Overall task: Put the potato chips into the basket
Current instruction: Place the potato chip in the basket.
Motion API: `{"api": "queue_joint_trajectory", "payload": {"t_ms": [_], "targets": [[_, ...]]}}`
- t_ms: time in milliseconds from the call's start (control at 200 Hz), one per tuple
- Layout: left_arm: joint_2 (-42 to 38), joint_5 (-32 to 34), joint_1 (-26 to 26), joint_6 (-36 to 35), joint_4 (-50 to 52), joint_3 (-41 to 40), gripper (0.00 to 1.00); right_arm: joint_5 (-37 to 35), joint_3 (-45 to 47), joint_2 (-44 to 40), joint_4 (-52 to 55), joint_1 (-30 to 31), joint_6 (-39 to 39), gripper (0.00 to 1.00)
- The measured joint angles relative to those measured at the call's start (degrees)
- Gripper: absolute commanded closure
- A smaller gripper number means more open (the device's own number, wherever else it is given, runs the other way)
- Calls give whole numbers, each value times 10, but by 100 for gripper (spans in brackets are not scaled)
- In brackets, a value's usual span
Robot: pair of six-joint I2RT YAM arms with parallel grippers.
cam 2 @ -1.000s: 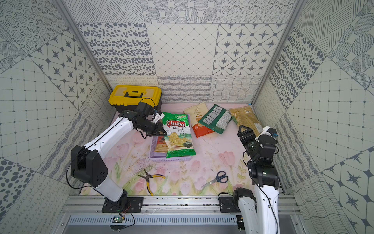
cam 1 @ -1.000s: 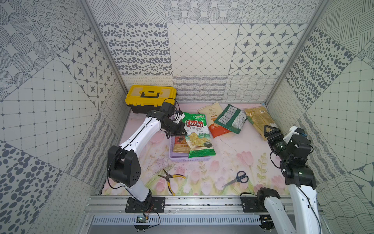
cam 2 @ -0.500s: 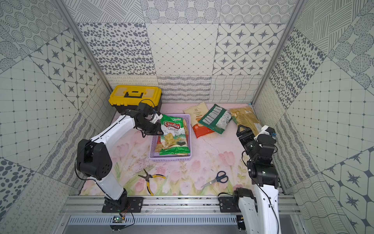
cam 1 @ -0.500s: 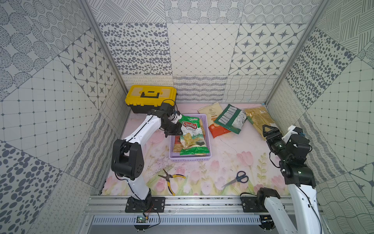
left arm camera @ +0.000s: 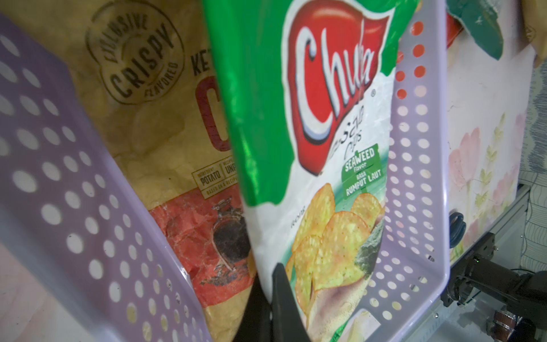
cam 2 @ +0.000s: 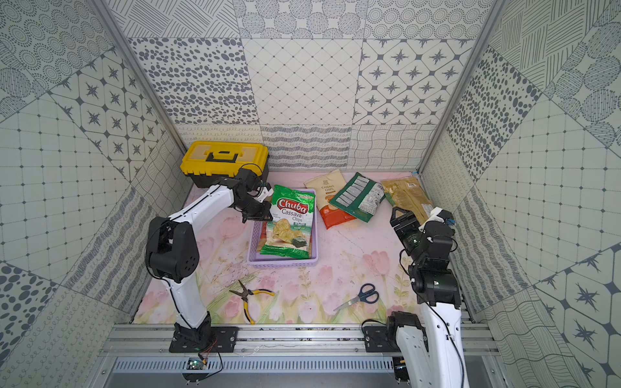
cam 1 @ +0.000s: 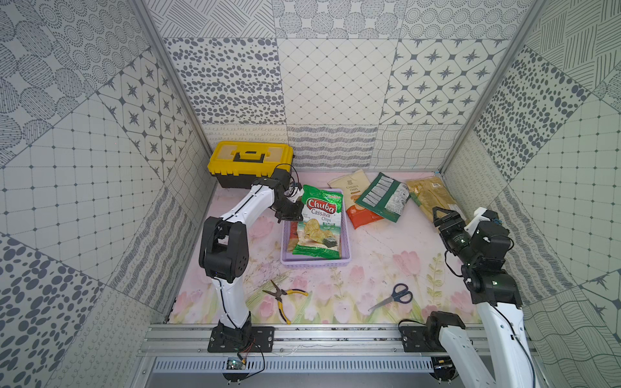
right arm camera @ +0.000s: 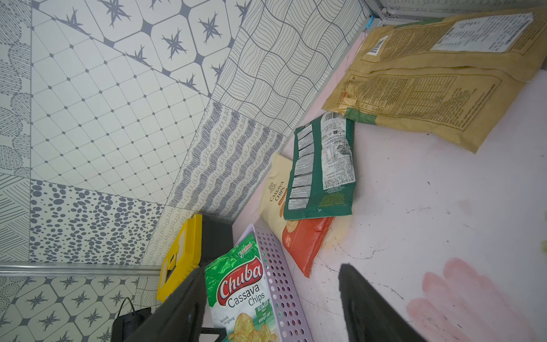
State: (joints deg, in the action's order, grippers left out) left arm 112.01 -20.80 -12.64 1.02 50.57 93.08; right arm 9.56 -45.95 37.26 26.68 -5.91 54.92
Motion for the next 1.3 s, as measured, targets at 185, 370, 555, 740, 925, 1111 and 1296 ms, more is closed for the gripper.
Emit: {"api": "queue_joint_trajectory", "payload": {"t_ms": [185, 370, 555, 740, 925, 1111, 1296], "targets": [[52, 49, 0, 8, 36, 41, 73, 4, -2, 33, -7, 22, -6, 26], [51, 95, 10, 30, 57, 44, 57, -47, -95, 162, 37, 159, -70, 25], [13, 108, 30, 50, 59, 37, 57, -135, -236, 302, 53, 351, -156, 22], [-122, 96, 35, 53, -14, -53, 56, -198, -381, 502, 70, 479, -214, 19], [-240, 64, 38, 64, -116, -144, 57, -211, -495, 701, 91, 550, -239, 18], [-313, 55, 38, 74, -204, -202, 57, -197, -605, 854, 141, 560, -243, 8], [-354, 61, 38, 80, -263, -236, 59, -218, -763, 995, 264, 568, -260, 6]]}}
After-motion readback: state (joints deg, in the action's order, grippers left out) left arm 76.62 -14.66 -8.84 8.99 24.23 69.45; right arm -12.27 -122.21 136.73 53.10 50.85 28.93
